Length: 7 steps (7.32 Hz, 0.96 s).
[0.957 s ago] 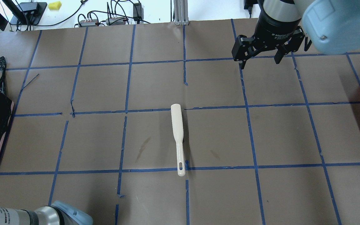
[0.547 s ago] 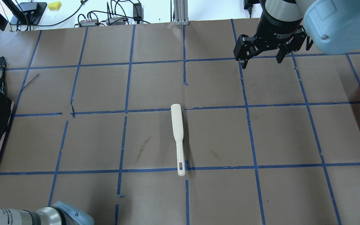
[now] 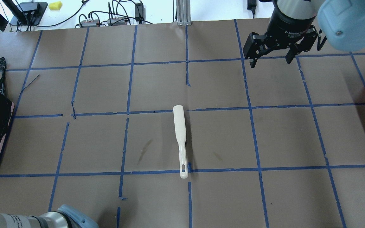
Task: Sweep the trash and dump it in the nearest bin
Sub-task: 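Raise the right gripper away while the left gripper brings the empty dustpan back, then raise the empty white dustpan with the left gripper away from the trash bag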
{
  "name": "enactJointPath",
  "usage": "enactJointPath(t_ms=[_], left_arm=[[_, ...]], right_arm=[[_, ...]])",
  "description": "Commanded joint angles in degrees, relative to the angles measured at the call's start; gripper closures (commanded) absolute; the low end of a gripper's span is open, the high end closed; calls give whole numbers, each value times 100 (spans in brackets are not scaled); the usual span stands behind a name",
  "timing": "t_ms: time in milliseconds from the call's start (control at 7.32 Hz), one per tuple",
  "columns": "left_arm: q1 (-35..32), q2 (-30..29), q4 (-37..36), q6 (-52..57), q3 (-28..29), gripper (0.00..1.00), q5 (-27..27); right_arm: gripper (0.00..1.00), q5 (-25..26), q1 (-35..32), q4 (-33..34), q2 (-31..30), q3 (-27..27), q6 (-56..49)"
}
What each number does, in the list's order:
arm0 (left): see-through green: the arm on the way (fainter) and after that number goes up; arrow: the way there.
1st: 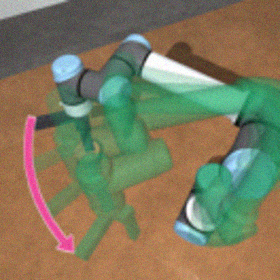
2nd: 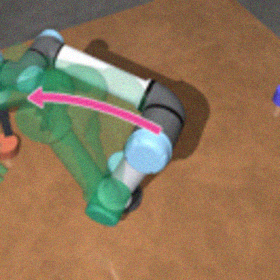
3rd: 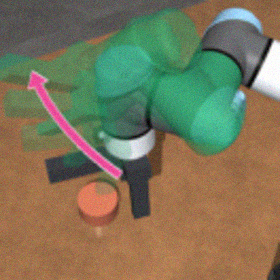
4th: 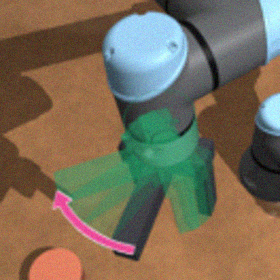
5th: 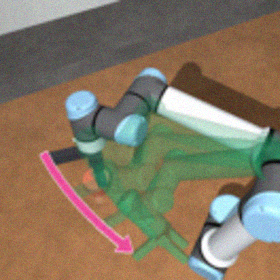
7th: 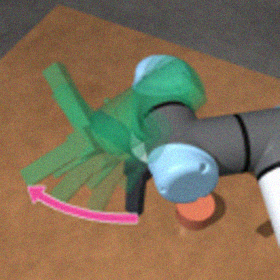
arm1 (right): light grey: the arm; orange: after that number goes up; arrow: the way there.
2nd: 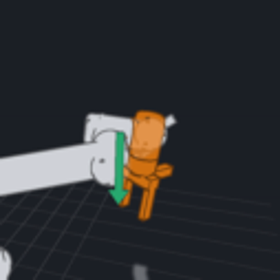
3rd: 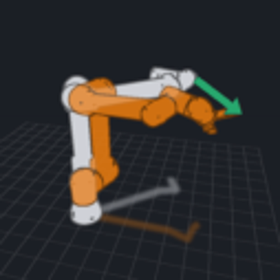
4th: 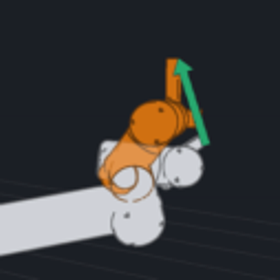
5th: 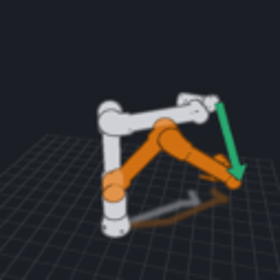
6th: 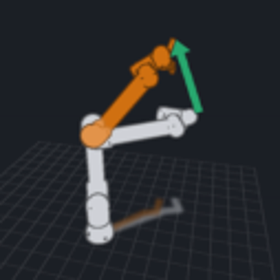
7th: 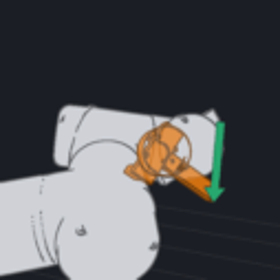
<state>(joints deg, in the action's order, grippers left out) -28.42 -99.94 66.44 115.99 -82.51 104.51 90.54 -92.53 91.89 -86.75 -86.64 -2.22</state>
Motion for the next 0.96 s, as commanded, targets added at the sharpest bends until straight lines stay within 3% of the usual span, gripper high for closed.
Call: enactJointPath(t_ms=[0, 820], left_arm=[[-573, 334, 202, -539, -63, 90, -561], [-3086, 642, 256, -1910, -616, 90, -546]], right_arm=[[0, 33, 16, -22, 0, 7, 2], [0, -2, 16, 30, 0, -2, 29]])
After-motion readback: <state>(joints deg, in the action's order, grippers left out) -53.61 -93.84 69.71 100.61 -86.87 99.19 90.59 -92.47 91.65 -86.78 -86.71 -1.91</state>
